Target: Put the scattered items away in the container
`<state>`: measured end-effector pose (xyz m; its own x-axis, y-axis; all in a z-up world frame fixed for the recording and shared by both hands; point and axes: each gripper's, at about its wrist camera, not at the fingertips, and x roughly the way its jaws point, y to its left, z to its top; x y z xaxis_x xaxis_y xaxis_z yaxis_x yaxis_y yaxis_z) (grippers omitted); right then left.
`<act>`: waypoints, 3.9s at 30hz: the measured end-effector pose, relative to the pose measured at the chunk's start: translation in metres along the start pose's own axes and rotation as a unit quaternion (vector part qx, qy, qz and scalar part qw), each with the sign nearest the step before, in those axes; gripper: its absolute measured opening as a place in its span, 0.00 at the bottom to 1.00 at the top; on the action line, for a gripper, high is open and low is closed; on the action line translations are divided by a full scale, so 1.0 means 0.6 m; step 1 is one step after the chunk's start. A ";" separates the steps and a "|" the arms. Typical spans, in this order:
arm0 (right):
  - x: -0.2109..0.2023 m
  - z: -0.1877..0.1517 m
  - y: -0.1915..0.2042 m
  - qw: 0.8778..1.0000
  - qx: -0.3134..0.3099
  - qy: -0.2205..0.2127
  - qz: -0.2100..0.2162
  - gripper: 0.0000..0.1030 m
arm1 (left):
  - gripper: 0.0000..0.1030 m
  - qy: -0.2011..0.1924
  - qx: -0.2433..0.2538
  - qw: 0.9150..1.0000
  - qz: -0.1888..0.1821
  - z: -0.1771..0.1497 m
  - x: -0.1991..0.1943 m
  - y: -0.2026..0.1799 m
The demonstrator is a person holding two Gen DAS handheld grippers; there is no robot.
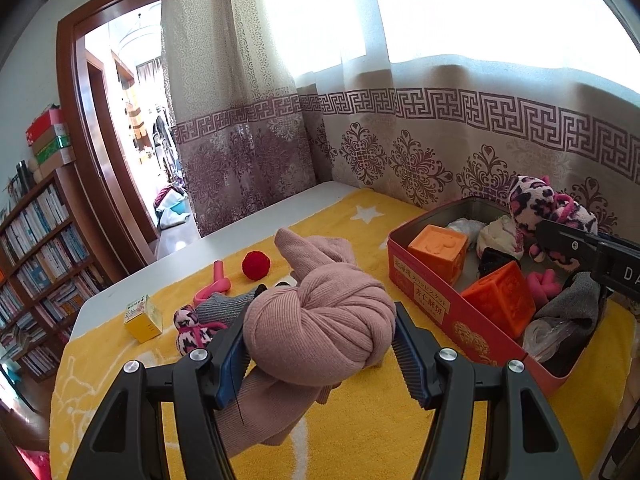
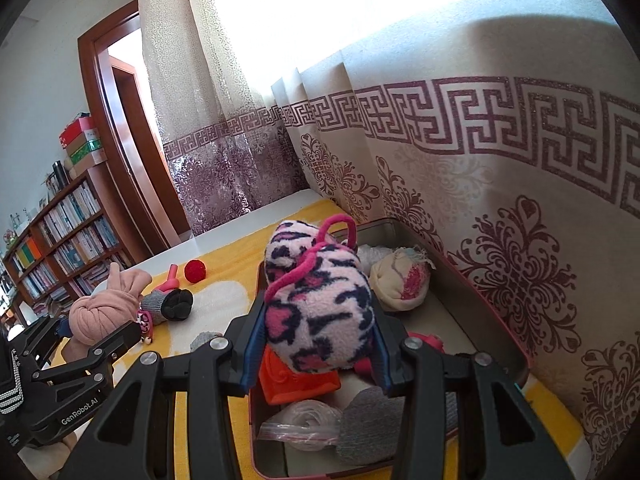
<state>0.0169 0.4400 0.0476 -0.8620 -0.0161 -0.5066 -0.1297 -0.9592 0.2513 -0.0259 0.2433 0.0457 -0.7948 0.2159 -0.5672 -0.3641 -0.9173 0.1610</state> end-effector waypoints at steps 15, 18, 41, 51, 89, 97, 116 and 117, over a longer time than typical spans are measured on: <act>0.008 0.007 -0.057 1.000 0.022 0.003 -0.010 0.47 | 0.64 0.001 0.030 0.999 -0.022 0.027 0.023 -0.066; 0.011 0.008 -0.065 1.000 0.025 0.005 -0.011 0.47 | 0.64 0.001 0.035 0.999 -0.027 0.033 0.029 -0.077; 0.028 0.003 -0.089 0.999 0.034 0.020 -0.018 0.47 | 0.64 -0.004 0.057 0.996 -0.061 0.065 0.067 -0.139; 0.030 0.002 -0.102 0.998 0.050 0.023 -0.029 0.60 | 0.65 0.078 -0.075 0.963 -0.246 0.064 0.134 -0.115; 0.030 -0.008 0.003 0.999 -0.024 0.031 -0.017 0.70 | 0.66 0.074 -0.151 0.966 -0.196 0.026 0.087 0.008; 0.027 -0.014 0.031 0.999 -0.036 0.035 -0.012 0.71 | 0.66 0.074 -0.164 0.967 -0.181 0.007 0.076 0.047; 0.024 -0.021 0.141 0.996 -0.084 0.029 0.029 0.71 | 0.66 0.073 -0.236 0.963 -0.109 -0.071 0.044 0.222; 0.025 -0.022 0.145 0.995 -0.087 0.029 0.031 0.71 | 0.66 0.073 -0.238 0.962 -0.109 -0.074 0.044 0.227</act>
<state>-0.0011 0.3525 0.0512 -0.8355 -0.0879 -0.5423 0.0132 -0.9901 0.1401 -0.0747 0.1091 0.0170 -0.6351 0.4028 -0.6592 -0.2235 -0.9126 -0.3423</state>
